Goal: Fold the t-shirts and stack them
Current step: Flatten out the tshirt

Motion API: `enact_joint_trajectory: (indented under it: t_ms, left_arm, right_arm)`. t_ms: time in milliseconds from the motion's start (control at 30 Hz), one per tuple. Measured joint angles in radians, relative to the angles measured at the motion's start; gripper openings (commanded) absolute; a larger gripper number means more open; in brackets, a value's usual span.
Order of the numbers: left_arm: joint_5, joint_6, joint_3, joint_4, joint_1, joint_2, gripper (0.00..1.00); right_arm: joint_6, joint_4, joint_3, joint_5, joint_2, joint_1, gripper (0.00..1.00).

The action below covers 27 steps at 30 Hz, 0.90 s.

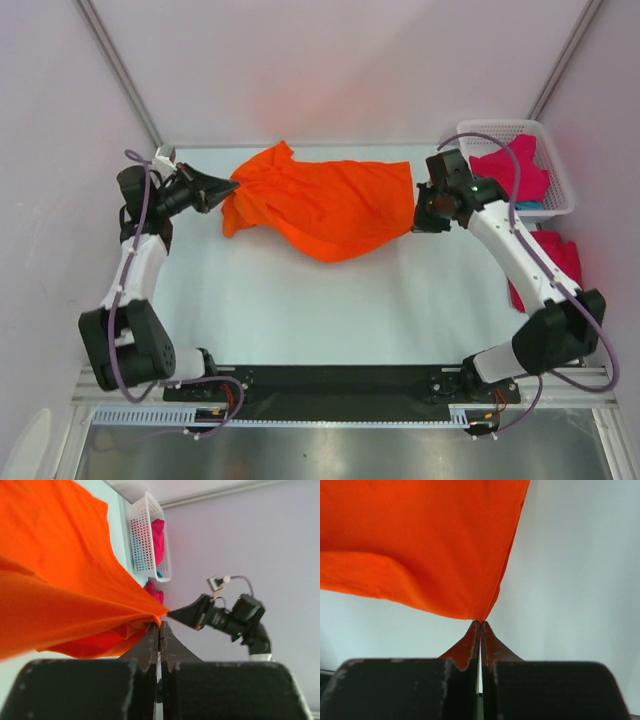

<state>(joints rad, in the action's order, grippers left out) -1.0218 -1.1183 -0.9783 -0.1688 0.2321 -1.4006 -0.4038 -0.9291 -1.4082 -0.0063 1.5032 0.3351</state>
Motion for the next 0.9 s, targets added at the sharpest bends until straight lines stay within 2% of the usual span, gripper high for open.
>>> enact_joint_trajectory:
  t_ms: [133,333,500,900]
  left_arm:
    - [-0.012,0.072,0.032,0.062,0.000,0.155,0.00]
    - [-0.013,0.140,0.168,0.185,0.000,0.312,0.00]
    - [-0.013,0.175,0.251,0.287,0.000,0.348,0.00]
    - [-0.011,0.247,0.263,0.426,0.001,0.420,0.00]
  right_arm:
    - [-0.011,-0.030,0.000,0.042,-0.115,0.003,0.00]
    - [-0.028,-0.084,0.055,0.094,-0.145,0.006,0.00]
    - [-0.041,-0.135,0.130,0.108,-0.177,0.011,0.00]
    - [-0.071,-0.203,0.164,0.129,-0.268,0.021,0.00]
